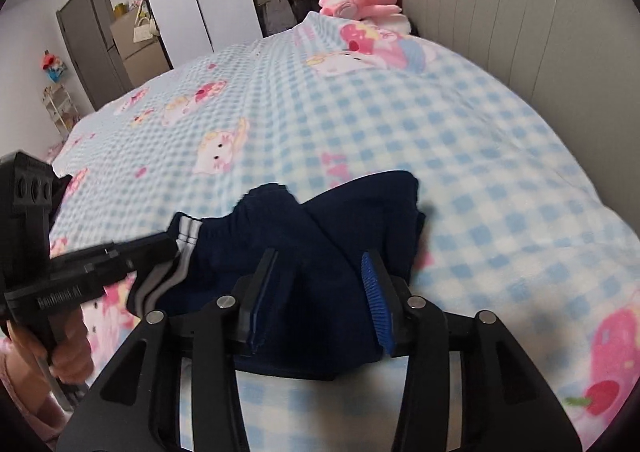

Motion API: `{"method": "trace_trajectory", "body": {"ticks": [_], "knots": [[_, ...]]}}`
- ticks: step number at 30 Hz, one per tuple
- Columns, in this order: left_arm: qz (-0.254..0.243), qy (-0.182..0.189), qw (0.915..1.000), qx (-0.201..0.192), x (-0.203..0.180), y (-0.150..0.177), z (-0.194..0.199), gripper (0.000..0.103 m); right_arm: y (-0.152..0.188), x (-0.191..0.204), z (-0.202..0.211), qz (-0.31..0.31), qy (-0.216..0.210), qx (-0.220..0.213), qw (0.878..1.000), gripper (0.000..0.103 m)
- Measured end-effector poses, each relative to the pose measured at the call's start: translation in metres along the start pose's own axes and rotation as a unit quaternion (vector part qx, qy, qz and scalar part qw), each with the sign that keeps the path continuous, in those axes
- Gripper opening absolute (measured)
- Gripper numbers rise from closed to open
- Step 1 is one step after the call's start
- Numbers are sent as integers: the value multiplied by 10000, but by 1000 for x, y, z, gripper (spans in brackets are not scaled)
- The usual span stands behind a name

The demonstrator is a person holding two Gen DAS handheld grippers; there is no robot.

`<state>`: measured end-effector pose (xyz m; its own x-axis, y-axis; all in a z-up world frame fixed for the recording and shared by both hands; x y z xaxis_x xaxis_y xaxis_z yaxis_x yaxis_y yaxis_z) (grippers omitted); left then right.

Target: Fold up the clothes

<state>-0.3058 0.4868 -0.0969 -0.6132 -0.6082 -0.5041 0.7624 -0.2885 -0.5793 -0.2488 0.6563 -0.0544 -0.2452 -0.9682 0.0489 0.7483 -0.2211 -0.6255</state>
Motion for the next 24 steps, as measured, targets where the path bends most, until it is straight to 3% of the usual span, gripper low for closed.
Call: {"method": "trace_trajectory", "body": {"ticks": [5, 8, 12, 17, 20, 24], "knots": [[192, 24, 9976, 663, 5, 30, -15, 27, 7, -14, -26, -271, 220, 437, 9984, 46], [105, 90, 9993, 346, 0, 28, 7, 28, 6, -15, -13, -489, 103, 281, 9984, 52], [287, -88, 9995, -108, 5, 13, 46, 43, 1, 8, 20, -362, 32, -80, 9993, 55], [172, -934, 9952, -226, 26, 0, 84, 48, -8, 59, 41, -176, 78, -252, 9995, 77], [227, -1387, 9896, -309, 45, -6, 111, 56, -13, 83, 34, -182, 355, -155, 9991, 78], [308, -1949, 9794, -441, 73, -11, 146, 64, -10, 112, 36, -307, 281, -114, 9991, 78]]}}
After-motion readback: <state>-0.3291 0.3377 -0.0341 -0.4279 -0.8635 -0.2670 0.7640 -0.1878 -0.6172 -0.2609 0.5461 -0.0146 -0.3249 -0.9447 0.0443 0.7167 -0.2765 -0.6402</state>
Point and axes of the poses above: each gripper's, at about its wrist camera, not at the fingertips, and z roughly against the way its jaws point, x to its left, y to its underside, the point moved 5 cm from there along -z, roughly the way its jaws point, and after that the axes turned 4 degrees about y, right-handed, at the moved point
